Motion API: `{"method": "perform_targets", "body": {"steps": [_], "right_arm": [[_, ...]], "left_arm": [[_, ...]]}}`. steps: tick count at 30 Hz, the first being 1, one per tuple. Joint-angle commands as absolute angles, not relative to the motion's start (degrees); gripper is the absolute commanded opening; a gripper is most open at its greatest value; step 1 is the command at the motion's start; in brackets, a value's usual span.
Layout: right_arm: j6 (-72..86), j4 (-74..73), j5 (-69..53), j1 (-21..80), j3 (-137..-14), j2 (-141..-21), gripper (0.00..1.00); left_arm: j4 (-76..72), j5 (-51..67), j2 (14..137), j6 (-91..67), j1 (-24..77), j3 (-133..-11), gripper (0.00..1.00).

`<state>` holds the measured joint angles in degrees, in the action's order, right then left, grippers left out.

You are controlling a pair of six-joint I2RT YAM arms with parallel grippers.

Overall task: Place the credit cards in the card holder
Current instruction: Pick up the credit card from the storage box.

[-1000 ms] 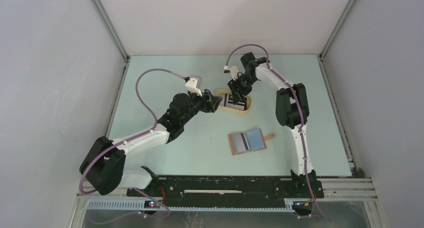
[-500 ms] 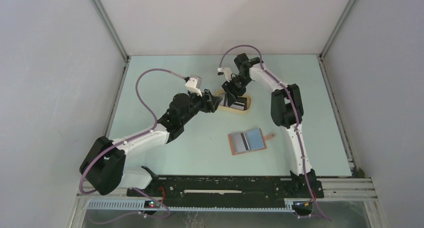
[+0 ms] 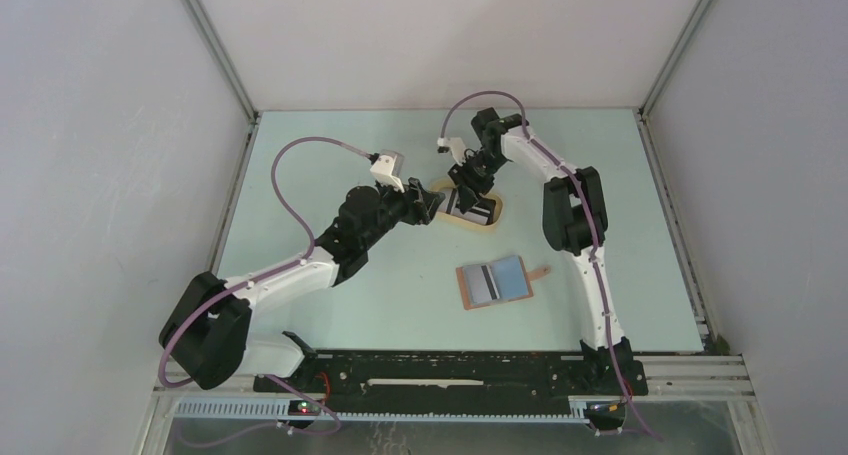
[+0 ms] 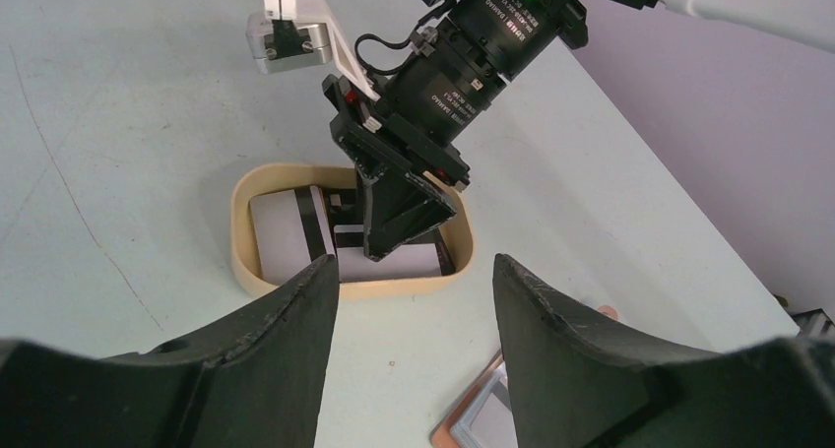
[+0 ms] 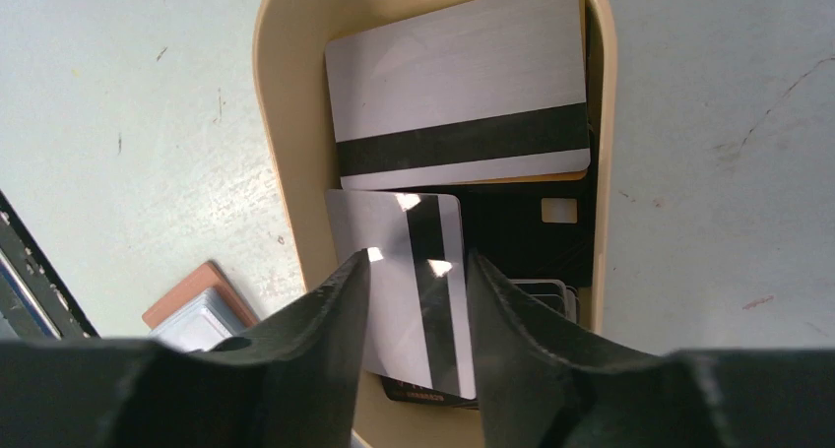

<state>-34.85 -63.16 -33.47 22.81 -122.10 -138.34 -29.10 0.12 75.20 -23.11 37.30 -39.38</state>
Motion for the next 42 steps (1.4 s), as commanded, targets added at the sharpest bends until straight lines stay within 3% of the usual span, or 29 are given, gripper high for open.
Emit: {"method": "perform_targets", "body": {"steps": [1, 14, 29, 36, 42], "right_arm": [[-37.38, -67.0, -38.27, 22.29, -122.48, -136.8, 0.45], [-38.22, -68.31, -42.76, 20.79, -121.3, -134.32, 0.24], [-36.84, -69.95, -45.17, 20.48, -121.29, -134.64, 0.28], [-32.83, -67.93, -46.1, 19.05, -120.97, -133.37, 0.07], [-29.4, -63.47, -48.21, 16.84, -118.18, -130.83, 0.0]], "left_arm": [[-31.48, -0.44, 73.65, -23.41, 37.01, -38.65, 0.64], [-31.53, -0.44, 73.65, -23.47, 37.08, -38.58, 0.64], [-32.23, -0.44, 73.21, -23.47, 37.03, -38.06, 0.64], [-32.72, 0.75, 73.2, -23.47, 37.09, -37.85, 0.64], [-34.31, 3.55, 74.36, -25.64, 36.32, -37.6, 0.65]]}}
